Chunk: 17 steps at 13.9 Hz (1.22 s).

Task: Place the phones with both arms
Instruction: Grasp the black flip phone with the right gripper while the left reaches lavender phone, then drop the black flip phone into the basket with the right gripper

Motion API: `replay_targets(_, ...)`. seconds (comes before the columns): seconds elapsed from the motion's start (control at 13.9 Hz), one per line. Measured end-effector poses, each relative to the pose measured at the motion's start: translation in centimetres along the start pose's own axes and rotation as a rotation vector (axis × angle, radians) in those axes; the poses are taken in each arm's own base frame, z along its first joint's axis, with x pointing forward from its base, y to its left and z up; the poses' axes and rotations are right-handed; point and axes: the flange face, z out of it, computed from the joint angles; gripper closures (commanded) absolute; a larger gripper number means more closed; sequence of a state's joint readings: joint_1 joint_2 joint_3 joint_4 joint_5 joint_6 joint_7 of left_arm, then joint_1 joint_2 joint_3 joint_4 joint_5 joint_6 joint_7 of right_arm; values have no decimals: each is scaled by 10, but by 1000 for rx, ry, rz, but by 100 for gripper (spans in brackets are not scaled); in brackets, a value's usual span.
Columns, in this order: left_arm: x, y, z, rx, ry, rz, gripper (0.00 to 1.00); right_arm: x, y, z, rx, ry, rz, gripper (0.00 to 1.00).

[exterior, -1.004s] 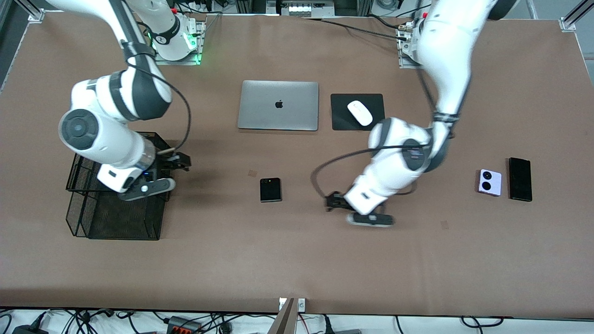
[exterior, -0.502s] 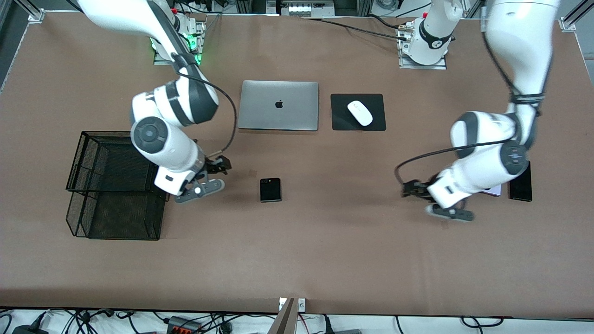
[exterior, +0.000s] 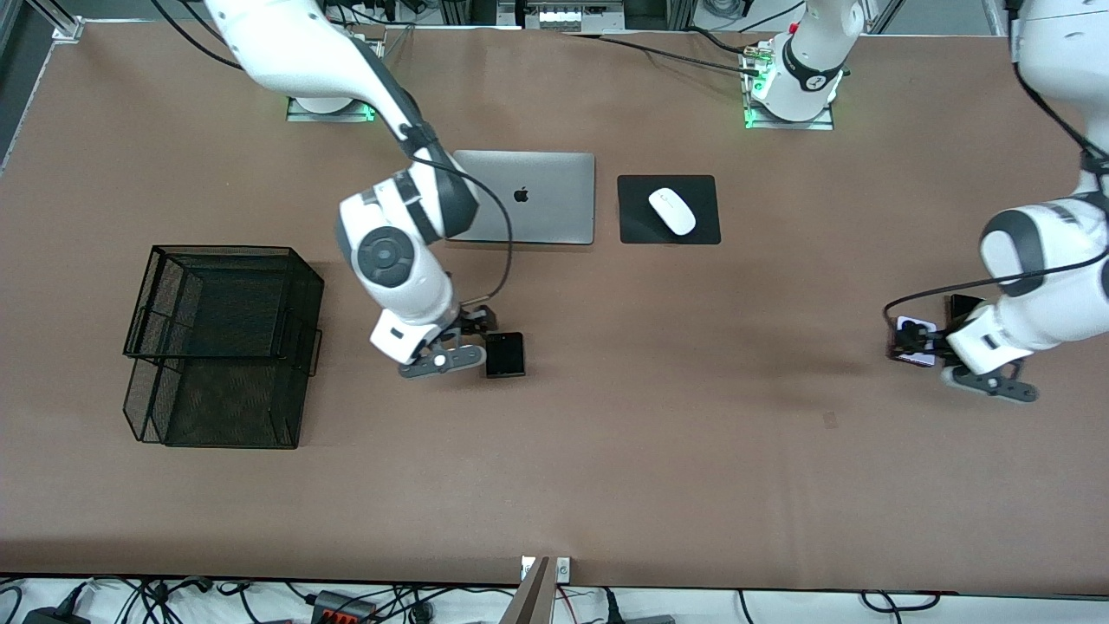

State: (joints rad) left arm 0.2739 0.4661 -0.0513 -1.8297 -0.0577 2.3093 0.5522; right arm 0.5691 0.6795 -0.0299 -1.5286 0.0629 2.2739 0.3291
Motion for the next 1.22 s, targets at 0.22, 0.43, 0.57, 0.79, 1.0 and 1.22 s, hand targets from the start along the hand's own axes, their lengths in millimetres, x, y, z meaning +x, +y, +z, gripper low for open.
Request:
replay_targets(0.22, -19, -28, 4, 1, -1, 64, 0, -10, -24, 34, 2, 6, 50, 0)
replay_targets(0.43, -23, -27, 34, -12, -14, 86, 0, -16, -40, 60, -5, -7, 60, 0)
replay_targets(0.57, -26, -28, 61, -23, -28, 110, 0, -18, -49, 73, -7, -11, 55, 0)
replay_targets(0.79, -30, -30, 78, -34, -39, 137, 0, -13, -54, 79, -3, 1, 53, 0)
replay_targets(1.0, -32, -32, 79, -36, -42, 135, 0, -9, -51, 82, -2, 16, 57, 0)
replay_targets(1.22, -39, -38, 83, -45, -52, 113, 0, -10, -47, 91, -14, 13, 55, 0)
